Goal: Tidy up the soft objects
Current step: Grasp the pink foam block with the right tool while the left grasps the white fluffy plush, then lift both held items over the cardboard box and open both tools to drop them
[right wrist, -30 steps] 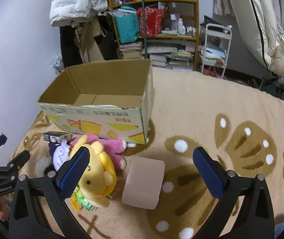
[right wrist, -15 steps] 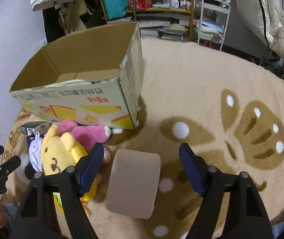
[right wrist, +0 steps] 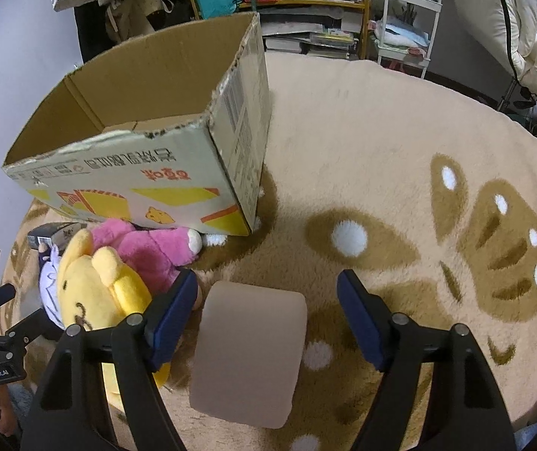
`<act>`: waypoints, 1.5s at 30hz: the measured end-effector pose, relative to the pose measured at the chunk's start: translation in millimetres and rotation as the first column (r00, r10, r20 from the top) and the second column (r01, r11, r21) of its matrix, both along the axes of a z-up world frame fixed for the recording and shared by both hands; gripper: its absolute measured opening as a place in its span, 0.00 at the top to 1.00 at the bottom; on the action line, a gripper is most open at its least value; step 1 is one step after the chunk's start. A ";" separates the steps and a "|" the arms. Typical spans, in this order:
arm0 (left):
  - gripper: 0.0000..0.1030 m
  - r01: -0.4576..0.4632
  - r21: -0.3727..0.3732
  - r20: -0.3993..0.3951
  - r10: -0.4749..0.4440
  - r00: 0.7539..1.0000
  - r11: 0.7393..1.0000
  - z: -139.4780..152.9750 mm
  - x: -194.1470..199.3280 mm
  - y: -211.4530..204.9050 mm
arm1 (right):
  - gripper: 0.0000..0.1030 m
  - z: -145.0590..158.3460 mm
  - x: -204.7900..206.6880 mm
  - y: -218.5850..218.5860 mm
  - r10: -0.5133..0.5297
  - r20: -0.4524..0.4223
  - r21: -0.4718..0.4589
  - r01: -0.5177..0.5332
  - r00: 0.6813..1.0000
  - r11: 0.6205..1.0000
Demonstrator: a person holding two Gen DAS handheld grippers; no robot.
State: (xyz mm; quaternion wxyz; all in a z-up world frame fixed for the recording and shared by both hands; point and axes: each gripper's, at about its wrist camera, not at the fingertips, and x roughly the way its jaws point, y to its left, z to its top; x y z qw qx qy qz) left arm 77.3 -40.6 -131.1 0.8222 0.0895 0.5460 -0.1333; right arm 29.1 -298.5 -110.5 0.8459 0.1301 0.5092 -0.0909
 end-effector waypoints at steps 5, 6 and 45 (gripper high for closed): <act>0.04 -0.010 -0.022 -0.028 0.009 1.000 1.000 -4.8 2.5 2.0 | 0.22 -3.2 3.1 -0.8 -0.001 -0.014 0.008 0.002 1.000 1.000; 0.04 -0.012 -0.024 -0.033 0.011 0.999 1.000 -5.9 2.6 2.9 | 0.22 -3.6 3.4 -1.1 -0.002 -0.018 0.009 0.002 1.000 1.000; 0.57 0.016 0.012 0.102 -0.018 0.995 1.000 26.3 -34.8 1.0 | 0.54 19.3 -34.9 -2.8 -0.033 0.094 0.083 0.026 0.995 0.996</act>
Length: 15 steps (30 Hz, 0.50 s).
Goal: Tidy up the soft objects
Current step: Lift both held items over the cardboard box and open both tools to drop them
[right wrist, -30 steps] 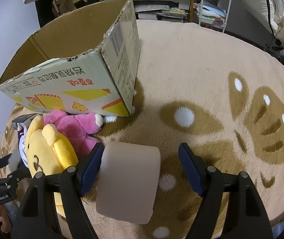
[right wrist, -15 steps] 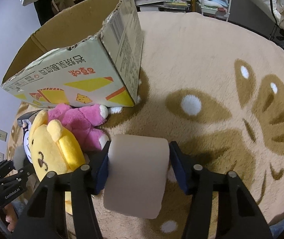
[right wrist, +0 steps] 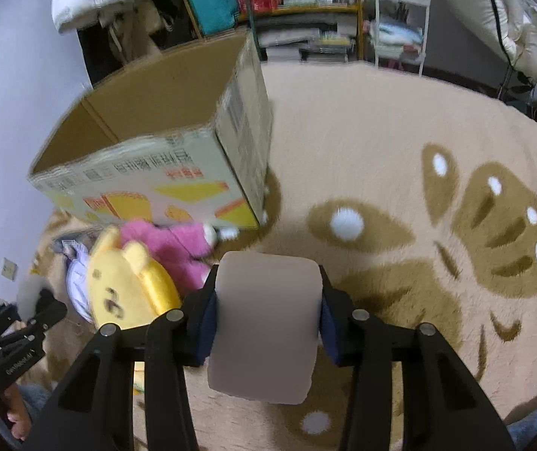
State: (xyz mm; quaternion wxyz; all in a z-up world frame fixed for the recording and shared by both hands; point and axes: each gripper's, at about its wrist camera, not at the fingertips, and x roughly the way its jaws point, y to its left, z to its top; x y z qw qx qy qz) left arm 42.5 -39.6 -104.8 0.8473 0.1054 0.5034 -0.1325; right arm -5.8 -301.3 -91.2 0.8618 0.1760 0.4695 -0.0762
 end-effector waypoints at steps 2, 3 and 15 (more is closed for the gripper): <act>0.57 -0.007 -0.003 0.047 0.007 0.999 1.000 10.5 -6.7 -0.1 | 0.54 12.8 -5.9 2.1 -0.005 0.058 -0.014 0.006 0.998 1.000; 0.57 -0.014 0.004 0.080 0.014 0.997 1.000 16.7 -9.5 -0.3 | 0.54 18.7 -9.2 2.9 -0.008 0.084 -0.028 0.010 0.996 1.000; 0.57 -0.055 -0.067 0.425 0.079 0.902 0.996 75.4 -18.7 15.0 | 0.54 69.2 -26.7 20.1 0.042 0.366 -0.203 0.036 0.930 0.979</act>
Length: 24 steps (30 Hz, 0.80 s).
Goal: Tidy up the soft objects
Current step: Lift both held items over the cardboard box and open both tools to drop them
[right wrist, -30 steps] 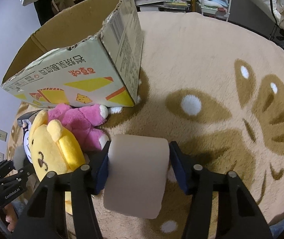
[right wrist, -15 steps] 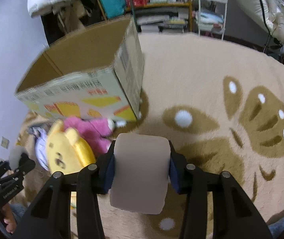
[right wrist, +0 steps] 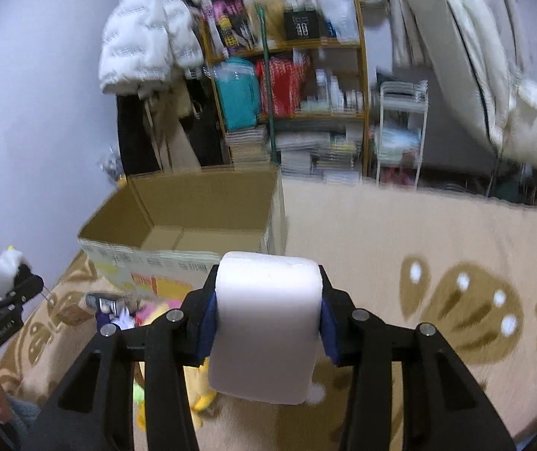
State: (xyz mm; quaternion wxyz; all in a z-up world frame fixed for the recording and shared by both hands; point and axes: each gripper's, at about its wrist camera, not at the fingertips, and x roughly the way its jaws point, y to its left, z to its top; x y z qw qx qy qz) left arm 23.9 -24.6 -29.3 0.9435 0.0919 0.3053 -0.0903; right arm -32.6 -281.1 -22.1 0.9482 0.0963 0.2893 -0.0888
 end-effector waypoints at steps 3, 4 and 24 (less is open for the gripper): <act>0.57 0.019 -0.020 0.064 -0.018 0.998 1.000 7.0 -2.9 -1.0 | 0.54 13.3 -2.5 12.0 0.029 0.074 -0.076 -0.024 0.997 0.997; 0.57 0.025 -0.027 0.079 -0.023 0.997 0.999 9.4 -3.2 -2.1 | 0.54 16.6 -2.8 15.8 0.041 0.089 -0.089 -0.033 0.995 0.995; 0.56 0.088 -0.028 0.268 -0.077 0.960 0.996 49.9 41.4 -50.8 | 0.54 46.5 46.7 10.4 0.124 0.286 -0.072 -0.108 0.950 0.992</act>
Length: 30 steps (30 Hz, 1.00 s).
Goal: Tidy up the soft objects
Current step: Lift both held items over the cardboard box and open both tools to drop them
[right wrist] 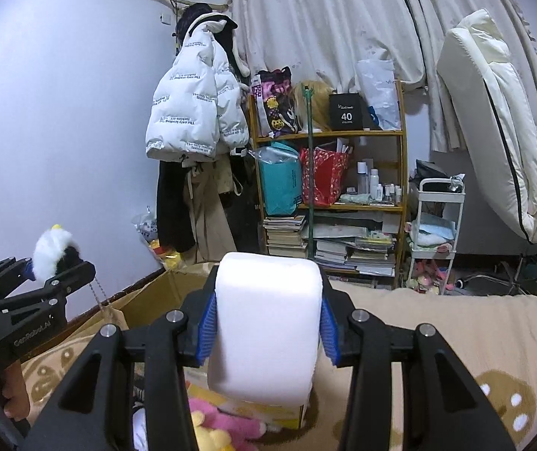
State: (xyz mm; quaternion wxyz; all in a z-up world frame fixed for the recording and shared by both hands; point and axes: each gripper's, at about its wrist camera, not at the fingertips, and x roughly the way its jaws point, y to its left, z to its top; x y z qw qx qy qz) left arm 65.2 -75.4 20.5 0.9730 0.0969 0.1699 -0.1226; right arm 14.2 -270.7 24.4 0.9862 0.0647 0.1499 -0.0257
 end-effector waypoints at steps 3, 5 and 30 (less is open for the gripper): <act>0.56 0.008 0.006 0.008 -0.008 1.000 1.000 0.2 11.2 -3.7 | 0.53 -1.8 6.2 -2.7 0.014 0.010 0.013 -0.014 1.000 1.000; 0.56 0.014 0.012 0.015 -0.015 1.000 1.000 1.0 16.3 -6.2 | 0.53 -3.5 12.8 -2.8 0.016 0.004 0.007 -0.016 1.000 1.000; 0.41 0.059 0.055 -0.155 -0.050 0.987 0.997 -53.6 54.1 -37.5 | 0.48 -45.5 50.1 -8.6 0.071 -0.119 0.074 -0.063 0.990 0.995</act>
